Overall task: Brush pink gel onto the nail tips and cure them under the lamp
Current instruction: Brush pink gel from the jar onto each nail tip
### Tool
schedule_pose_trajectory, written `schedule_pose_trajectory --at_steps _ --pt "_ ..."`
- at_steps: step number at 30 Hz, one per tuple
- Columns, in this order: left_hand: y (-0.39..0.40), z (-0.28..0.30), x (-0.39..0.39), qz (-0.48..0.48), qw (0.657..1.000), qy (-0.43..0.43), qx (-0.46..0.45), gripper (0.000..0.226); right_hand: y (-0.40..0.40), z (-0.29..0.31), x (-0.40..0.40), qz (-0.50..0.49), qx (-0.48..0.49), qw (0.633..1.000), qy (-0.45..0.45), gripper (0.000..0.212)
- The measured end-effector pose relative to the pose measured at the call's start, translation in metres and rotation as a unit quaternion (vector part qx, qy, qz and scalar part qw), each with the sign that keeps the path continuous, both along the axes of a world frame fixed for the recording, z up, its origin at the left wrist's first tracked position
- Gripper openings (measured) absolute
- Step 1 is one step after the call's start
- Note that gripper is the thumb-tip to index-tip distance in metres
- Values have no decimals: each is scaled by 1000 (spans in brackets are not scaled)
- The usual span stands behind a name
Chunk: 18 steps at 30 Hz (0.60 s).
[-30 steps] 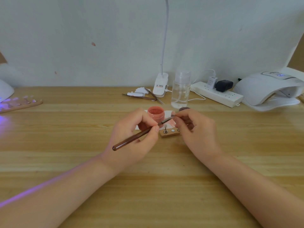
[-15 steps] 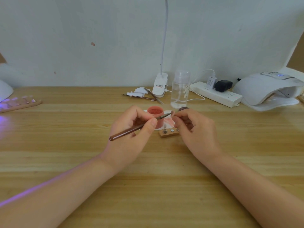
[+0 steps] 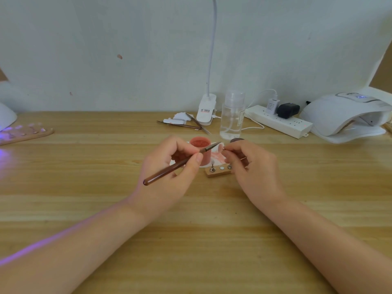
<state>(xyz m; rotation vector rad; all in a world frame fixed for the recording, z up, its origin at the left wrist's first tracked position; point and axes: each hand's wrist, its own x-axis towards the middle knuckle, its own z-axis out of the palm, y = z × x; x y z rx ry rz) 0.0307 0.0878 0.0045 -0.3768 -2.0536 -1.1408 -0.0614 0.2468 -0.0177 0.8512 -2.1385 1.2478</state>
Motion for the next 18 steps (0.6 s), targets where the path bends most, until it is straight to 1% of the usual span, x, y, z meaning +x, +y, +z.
schedule_pose_trajectory --at_steps 7,14,18 --pt "0 0 1 -17 1000 -2 8 11 -1 1 1 -5 3 1000 -3 7" --pt "-1 3 3 -25 999 11 31 8 -1 1 1 -6 0 1000 -14 7" --pt "2 4 2 0 1000 10 -7 20 0 1 2 -8 2 1000 -5 6"
